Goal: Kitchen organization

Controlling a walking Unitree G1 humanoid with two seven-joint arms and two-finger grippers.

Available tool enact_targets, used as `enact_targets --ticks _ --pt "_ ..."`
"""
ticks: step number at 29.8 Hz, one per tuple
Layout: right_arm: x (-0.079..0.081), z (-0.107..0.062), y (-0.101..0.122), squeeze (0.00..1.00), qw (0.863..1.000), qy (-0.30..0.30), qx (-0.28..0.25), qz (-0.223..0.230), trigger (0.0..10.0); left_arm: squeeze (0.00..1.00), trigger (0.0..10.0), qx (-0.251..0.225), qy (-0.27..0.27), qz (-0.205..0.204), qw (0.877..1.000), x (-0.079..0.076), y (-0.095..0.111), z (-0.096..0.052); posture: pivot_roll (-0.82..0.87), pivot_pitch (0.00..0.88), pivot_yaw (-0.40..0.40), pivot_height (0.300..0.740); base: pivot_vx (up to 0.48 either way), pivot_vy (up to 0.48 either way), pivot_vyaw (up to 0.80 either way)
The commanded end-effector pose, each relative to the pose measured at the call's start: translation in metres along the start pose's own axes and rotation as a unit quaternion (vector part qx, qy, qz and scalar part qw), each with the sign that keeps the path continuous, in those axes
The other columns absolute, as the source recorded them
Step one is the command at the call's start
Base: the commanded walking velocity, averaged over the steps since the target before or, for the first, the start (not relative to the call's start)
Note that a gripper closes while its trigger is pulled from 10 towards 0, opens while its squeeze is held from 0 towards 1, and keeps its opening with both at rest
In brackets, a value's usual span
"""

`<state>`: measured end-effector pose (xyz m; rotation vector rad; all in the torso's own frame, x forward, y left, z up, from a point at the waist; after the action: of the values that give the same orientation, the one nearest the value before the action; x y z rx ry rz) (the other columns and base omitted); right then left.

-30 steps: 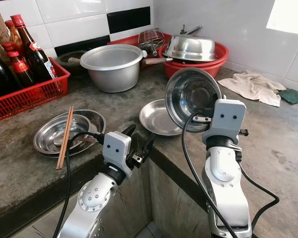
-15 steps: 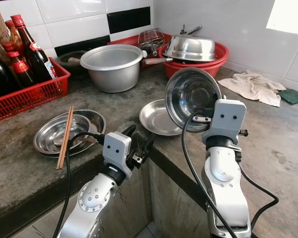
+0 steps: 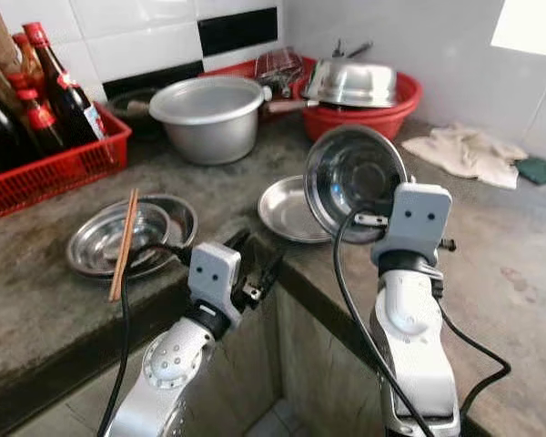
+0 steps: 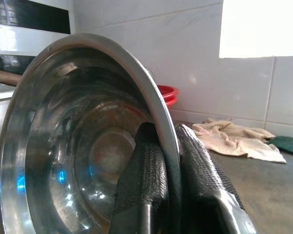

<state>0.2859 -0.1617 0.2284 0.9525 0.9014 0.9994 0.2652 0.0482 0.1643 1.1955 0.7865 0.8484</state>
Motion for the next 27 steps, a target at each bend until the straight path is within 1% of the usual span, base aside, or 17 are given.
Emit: enact_targets --ticks 1,21,23,25,27 --pt "-0.0004 -0.0005 0.0029 0.0 1.0 -0.004 -0.009 0.0 0.0 0.0 10.0 0.005 -0.001 0.003 1.0 -0.0002 -0.0006 -0.0012 0.11 0.0 0.0 0.74 -0.259 0.0 0.0" --pt "-0.0018 -0.0005 0.0008 0.0 1.0 -0.008 -0.004 -0.003 0.0 0.0 10.0 0.009 -0.002 0.003 1.0 -0.0008 -0.0029 -0.0017 0.1 0.0 0.0 0.74 -0.26 0.0 0.0" --pt "-0.0013 -0.0005 -0.0001 0.0 1.0 -0.006 -0.001 -0.003 0.0 0.0 10.0 0.009 -0.003 0.003 1.0 -0.001 -0.003 -0.0017 0.1 0.0 -0.001 0.74 -0.259 0.0 -0.61" --pt "-0.0005 -0.0004 -0.0007 0.0 1.0 -0.005 0.001 -0.001 0.0 0.0 10.0 0.009 -0.003 0.003 1.0 -0.0011 -0.0032 -0.0018 0.1 0.0 -0.001 0.74 0.251 0.0 -0.8" --pt "-0.0002 -0.0004 -0.0011 0.0 1.0 -0.004 0.002 0.0 0.0 0.0 10.0 0.009 -0.004 0.003 1.0 -0.001 -0.0034 -0.0019 0.1 0.0 0.001 0.74 -0.262 0.0 -0.8"
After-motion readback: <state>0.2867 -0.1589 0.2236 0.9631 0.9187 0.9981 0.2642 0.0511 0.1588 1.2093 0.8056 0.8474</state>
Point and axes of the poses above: a point about 5 cm out from each wrist's last joint towards the gripper, its own z axis pointing out of the wrist towards the gripper, its own y axis along the axis of the wrist's last joint, x = y × z, the point moved 2 cm from there along z, pointing out of the wrist towards the gripper, and after that the axes turned 10 degrees about -z, right-handed, at the moved point
